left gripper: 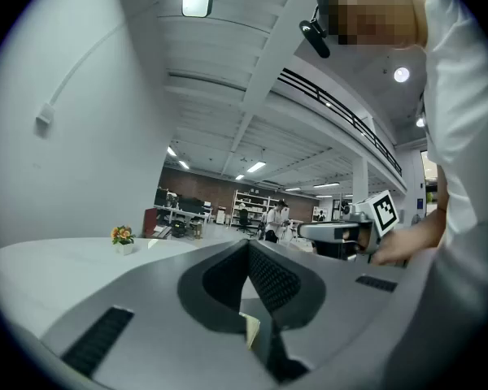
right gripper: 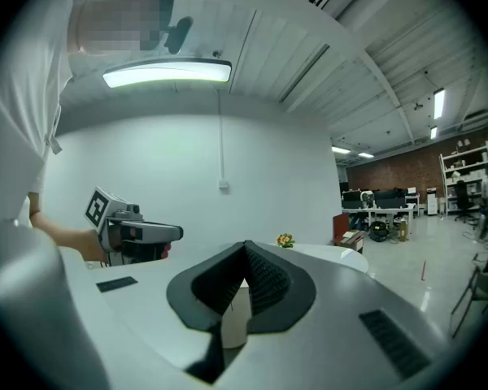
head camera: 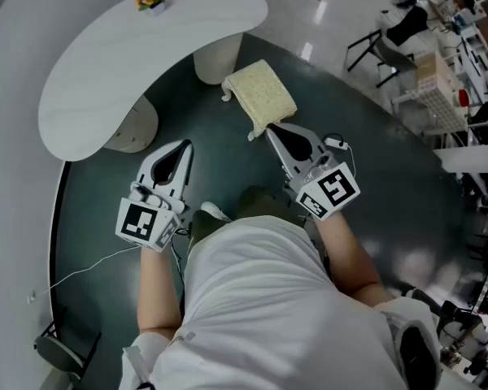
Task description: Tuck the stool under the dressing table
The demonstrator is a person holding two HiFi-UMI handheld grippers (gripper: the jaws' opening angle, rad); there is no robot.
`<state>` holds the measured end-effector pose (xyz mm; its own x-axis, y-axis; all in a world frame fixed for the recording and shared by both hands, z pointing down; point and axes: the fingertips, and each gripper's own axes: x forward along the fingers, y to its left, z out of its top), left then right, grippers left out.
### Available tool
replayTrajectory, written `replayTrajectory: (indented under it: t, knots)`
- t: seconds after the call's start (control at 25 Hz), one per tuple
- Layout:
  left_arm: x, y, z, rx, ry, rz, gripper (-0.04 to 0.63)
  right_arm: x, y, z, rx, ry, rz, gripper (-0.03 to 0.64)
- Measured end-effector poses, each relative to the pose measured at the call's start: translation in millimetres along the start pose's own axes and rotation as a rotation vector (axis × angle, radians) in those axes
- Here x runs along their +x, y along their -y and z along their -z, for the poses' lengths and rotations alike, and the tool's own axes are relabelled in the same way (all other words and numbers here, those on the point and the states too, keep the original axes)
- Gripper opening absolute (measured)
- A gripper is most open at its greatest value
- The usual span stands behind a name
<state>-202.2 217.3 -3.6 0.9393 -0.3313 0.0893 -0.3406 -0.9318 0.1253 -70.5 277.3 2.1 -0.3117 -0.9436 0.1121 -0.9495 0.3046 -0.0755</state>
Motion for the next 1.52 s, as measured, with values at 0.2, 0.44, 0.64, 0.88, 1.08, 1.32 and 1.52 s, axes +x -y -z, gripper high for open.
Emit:
replayTrajectory:
  t: [0.2,0.44,0.64,0.88,1.08,1.32,1.52]
  knots:
    - [25,24,3,-0.088,-0.022,0.052,0.000,-31,23,-2,0.031,0.021,0.021,0.008]
    - [66,64,10,0.005,-0.086,0.082,-0.002,-78,61,8,0.116,0.052,0.055,0.009]
    - [113,95,16,0.005,-0.115,0.088,-0.002,-120,97,8,0.087,0.077,0.089,0.009]
    - [154,119,17,0.073,-0.115,0.045,-0.001,-144,133,17,0.090,0.107,0.111,0.012]
    - [183,113,20,0.055,-0.104,0.057,-0.002,-141,165,20,0.210,0.180,0.104,0.091]
    - [235,76,27,0.042,-0.117,0.141,-0.002,-104,218,17,0.219,0.218,0.162,0.117]
    - [283,34,16,0.081,-0.120,0.243,0.000,-49,259,10,0.189,0.165,0.190,0.143]
